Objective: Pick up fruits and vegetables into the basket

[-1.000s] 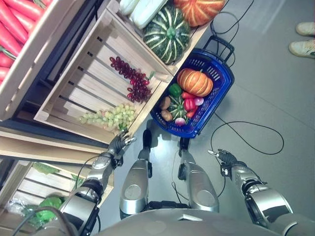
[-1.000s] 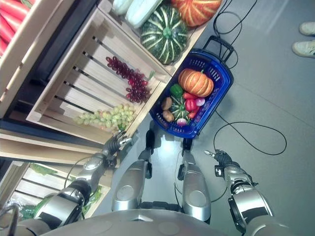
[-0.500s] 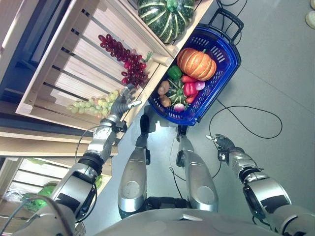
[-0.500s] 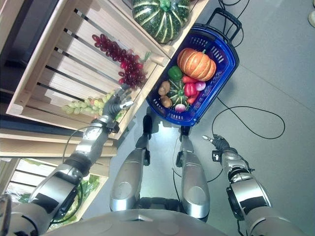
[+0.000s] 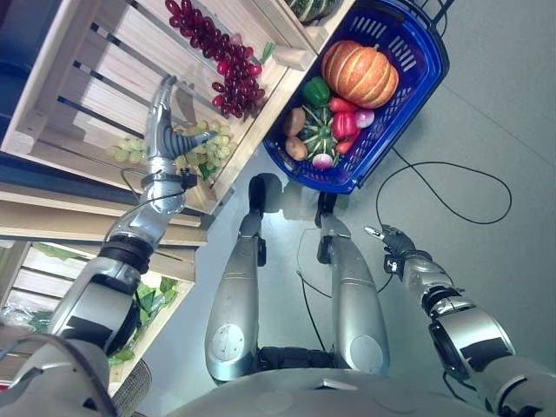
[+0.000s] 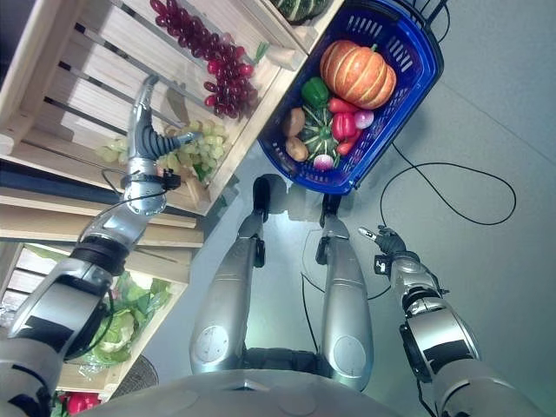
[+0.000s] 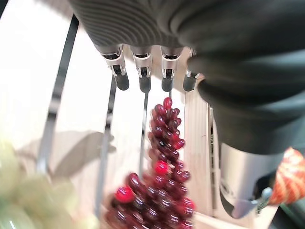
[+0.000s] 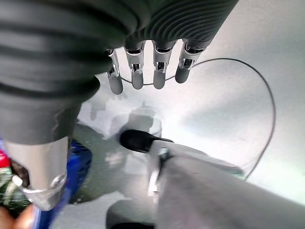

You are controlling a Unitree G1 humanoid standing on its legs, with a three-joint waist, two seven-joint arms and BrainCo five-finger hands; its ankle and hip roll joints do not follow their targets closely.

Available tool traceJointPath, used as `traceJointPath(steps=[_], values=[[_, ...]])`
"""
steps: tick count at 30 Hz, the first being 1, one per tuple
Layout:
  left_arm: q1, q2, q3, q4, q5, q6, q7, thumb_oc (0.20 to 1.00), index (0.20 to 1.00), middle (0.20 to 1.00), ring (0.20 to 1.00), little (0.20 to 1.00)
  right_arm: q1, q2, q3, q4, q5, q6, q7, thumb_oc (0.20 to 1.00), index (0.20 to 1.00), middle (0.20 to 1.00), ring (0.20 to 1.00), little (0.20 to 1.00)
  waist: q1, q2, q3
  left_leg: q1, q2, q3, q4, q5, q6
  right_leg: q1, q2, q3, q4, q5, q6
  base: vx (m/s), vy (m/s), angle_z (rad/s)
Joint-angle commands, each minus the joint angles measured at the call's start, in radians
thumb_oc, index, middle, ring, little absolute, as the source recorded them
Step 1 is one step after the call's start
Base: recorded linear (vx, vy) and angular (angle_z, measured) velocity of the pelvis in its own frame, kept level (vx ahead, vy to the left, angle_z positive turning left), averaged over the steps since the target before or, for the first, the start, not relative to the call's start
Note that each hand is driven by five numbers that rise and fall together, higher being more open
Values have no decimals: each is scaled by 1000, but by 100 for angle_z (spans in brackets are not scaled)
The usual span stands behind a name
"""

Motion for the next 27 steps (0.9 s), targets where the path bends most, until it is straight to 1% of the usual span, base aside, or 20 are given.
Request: traceJointPath(steps=[1, 3, 5, 6, 7, 8, 9, 11, 12, 15, 24, 27], values=[[-15, 37, -4, 78, 170, 78, 115, 1000, 1000, 1000, 1000, 1000, 45, -30, 29, -21, 22, -6, -6, 1000, 1000, 1000, 1000, 1000, -13, -14, -22, -91, 6, -27, 180, -90, 18, -5, -62, 44, 16, 50, 73, -30, 57, 0], [-19, 40, -22, 136, 235, 101, 139, 1000, 1000, 1000, 1000, 1000, 45, -31, 37, -19, 17, -9, -8, 1000, 1000, 1000, 1000, 1000, -16, -13, -22, -97, 9, -24, 194, -98, 17, -12, -59, 48, 30, 41, 70, -5, 53, -1], [-27, 45, -35, 163, 248, 116, 140, 1000, 1000, 1000, 1000, 1000, 39, -35, 39, -17, 15, -12, -5, 1000, 1000, 1000, 1000, 1000, -20, -13, -22, -105, 9, -24, 194, -92, 17, -20, -58, 49, 30, 45, 69, -4, 45, -2], [-33, 47, -40, 182, 268, 131, 129, 1000, 1000, 1000, 1000, 1000, 34, -39, 43, -18, 15, -9, -3, 1000, 1000, 1000, 1000, 1000, -21, -12, -22, -107, 8, -23, 194, -92, 17, -21, -58, 49, 30, 43, 69, 8, 67, 1], [-39, 53, -60, 219, 265, 174, 106, 1000, 1000, 1000, 1000, 1000, 29, -43, 48, -20, 13, -6, -1, 1000, 1000, 1000, 1000, 1000, -24, -11, -22, -111, 11, -21, 204, -98, 15, -25, -57, 52, 37, 38, 67, 7, 62, 1], [-42, 53, -64, 237, 253, 176, 96, 1000, 1000, 1000, 1000, 1000, 26, -45, 51, -22, 11, -4, -1, 1000, 1000, 1000, 1000, 1000, -26, -12, -22, -113, 11, -20, 207, -98, 15, -28, -56, 53, 38, 38, 67, 11, 61, 0], [-51, 55, -74, 264, 245, 194, 67, 1000, 1000, 1000, 1000, 1000, 24, -47, 55, -23, 11, -6, 0, 1000, 1000, 1000, 1000, 1000, -30, -13, -22, -117, 12, -19, 212, -100, 16, -31, -55, 55, 42, 36, 66, 2, 43, -3], [-55, 54, -79, 288, 251, 190, 50, 1000, 1000, 1000, 1000, 1000, 20, -48, 58, -22, 9, -8, 2, 1000, 1000, 1000, 1000, 1000, -33, -15, -22, -121, 13, -18, 216, -100, 15, -35, -54, 56, 44, 36, 66, -1, 35, -6], [-63, 54, -90, 316, 264, 196, 27, 1000, 1000, 1000, 1000, 1000, 8, -52, 61, -20, 8, -4, 4, 1000, 1000, 1000, 1000, 1000, -36, -16, -22, -127, 15, -17, 219, -99, 14, -41, -52, 57, 46, 36, 65, -4, 29, -4], [-69, 50, -107, 347, 278, 213, 9, 1000, 1000, 1000, 1000, 1000, -1, -59, 66, -21, 5, -1, 9, 1000, 1000, 1000, 1000, 1000, -41, -18, -22, -135, 17, -16, 222, -97, 13, -47, -50, 60, 47, 36, 63, -3, 36, -2], [-131, 37, -152, 458, 312, 244, 11, 1000, 1000, 1000, 1000, 1000, -45, -77, 87, -14, 5, 14, 17, 1000, 1000, 1000, 1000, 1000, -57, -23, -22, -152, 20, -12, 223, -90, 12, -66, -41, 68, 47, 37, 58, -5, 27, -3], [-138, 35, -156, 470, 322, 248, 12, 1000, 1000, 1000, 1000, 1000, -49, -76, 88, -11, 4, 14, 17, 1000, 1000, 1000, 1000, 1000, -58, -24, -22, -155, 21, -12, 224, -89, 12, -70, -40, 68, 49, 36, 57, -1, 2, -1]])
